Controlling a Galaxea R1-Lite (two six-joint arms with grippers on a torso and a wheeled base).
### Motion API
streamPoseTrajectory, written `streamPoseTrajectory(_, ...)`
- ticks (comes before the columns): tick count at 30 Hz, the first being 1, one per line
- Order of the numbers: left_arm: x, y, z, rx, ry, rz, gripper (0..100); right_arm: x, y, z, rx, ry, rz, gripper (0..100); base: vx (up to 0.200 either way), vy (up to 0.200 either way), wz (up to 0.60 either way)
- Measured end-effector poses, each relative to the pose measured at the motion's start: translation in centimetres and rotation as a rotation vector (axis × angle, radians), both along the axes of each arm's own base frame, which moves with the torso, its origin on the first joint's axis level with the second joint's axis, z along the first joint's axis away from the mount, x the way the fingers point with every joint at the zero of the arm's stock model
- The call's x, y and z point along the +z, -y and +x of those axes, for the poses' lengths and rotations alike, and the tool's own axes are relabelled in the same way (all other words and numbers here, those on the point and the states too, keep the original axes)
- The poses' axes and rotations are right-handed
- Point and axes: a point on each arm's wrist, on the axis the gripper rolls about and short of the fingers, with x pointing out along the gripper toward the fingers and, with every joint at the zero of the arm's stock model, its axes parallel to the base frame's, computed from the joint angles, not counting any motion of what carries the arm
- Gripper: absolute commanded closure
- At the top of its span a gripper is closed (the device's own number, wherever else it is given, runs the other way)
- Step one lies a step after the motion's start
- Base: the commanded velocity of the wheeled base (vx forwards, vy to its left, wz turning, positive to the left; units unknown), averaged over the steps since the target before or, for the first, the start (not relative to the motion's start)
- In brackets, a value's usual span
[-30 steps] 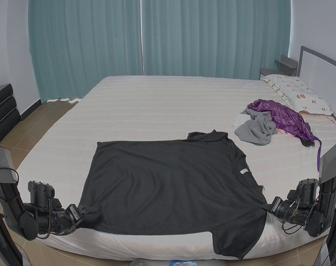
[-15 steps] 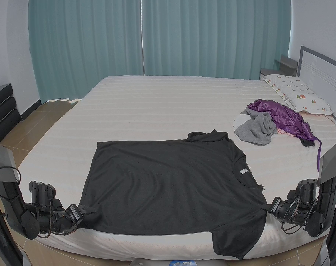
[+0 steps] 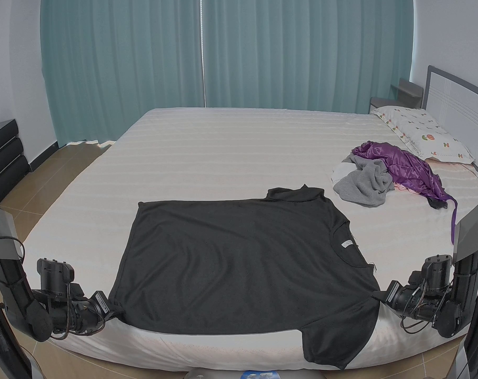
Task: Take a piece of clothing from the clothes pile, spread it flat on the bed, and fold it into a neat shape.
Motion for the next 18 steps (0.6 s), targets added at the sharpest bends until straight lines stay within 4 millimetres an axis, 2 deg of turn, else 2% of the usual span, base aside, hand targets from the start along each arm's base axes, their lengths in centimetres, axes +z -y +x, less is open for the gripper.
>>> streamPoseTrajectory(12,1.3,0.1,-0.6,-0.007,0.053,0.000,100,0.1,0.0,0.0,0.000,0.005,0.000,100,0.000,0.000,0.00)
streamPoseTrajectory(18,1.6,0.0,-0.3,-0.007,0.075,-0.004,100,0.4,-0.2,1.4,0.003,0.063,0.001,100,0.000,0.000,0.00)
